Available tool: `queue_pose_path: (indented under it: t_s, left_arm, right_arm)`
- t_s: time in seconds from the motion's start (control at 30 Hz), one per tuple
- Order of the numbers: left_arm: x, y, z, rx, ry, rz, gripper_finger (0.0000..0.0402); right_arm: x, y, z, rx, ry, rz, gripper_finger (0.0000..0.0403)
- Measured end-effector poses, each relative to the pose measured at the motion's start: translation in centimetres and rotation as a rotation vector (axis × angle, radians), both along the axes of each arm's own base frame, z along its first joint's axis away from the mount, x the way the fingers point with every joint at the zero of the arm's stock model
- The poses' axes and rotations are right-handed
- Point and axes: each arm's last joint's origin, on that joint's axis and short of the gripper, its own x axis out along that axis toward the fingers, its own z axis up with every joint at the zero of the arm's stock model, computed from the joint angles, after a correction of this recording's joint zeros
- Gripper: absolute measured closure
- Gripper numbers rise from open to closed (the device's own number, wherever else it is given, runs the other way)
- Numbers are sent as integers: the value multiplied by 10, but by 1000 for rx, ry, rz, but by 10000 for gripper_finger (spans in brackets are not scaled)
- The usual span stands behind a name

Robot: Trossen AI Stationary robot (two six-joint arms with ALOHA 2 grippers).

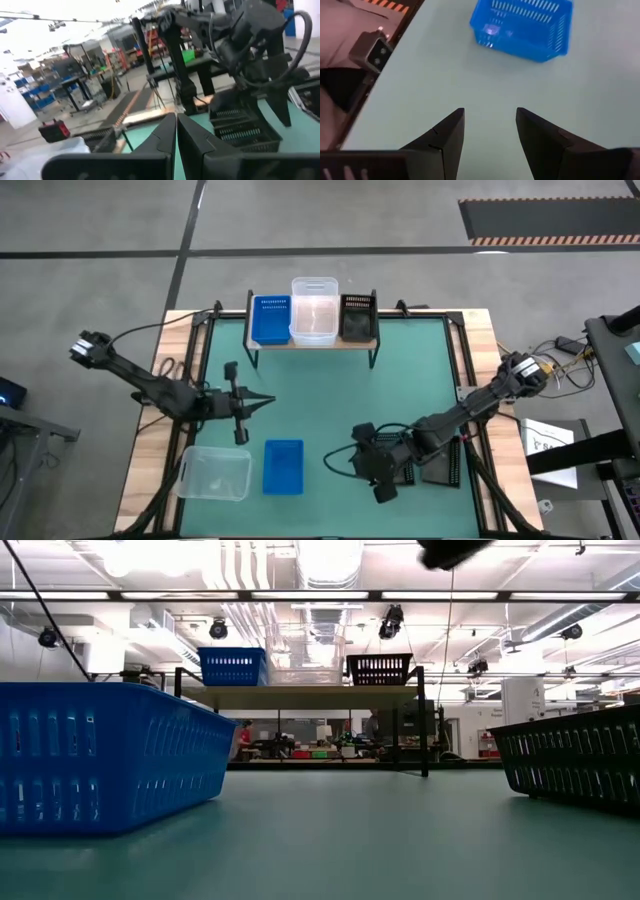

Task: Stack baskets on shelf by color
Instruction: Stack the left black bin on the black bin on the shelf

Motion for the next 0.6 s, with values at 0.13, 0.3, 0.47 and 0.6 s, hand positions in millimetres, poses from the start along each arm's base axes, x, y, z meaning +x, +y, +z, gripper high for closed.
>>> queue_pose_path:
  t_s: [0.13,0.3,0.47,0.6]
  left_arm:
    - [14,-8,-10,-9,31,-5,402]
    - [25,-15,-11,-21,6,-9,402]
    - [26,-15,-7,-29,-10,-9,402]
    - [25,-14,-5,-36,-22,-9,402]
  right_arm:
    - [-16,10,-8,27,91,-39,232]
    - [-45,26,-14,36,242,-119,232]
    - [-65,44,-16,72,292,-177,232]
    - [-72,52,-16,87,284,-216,232]
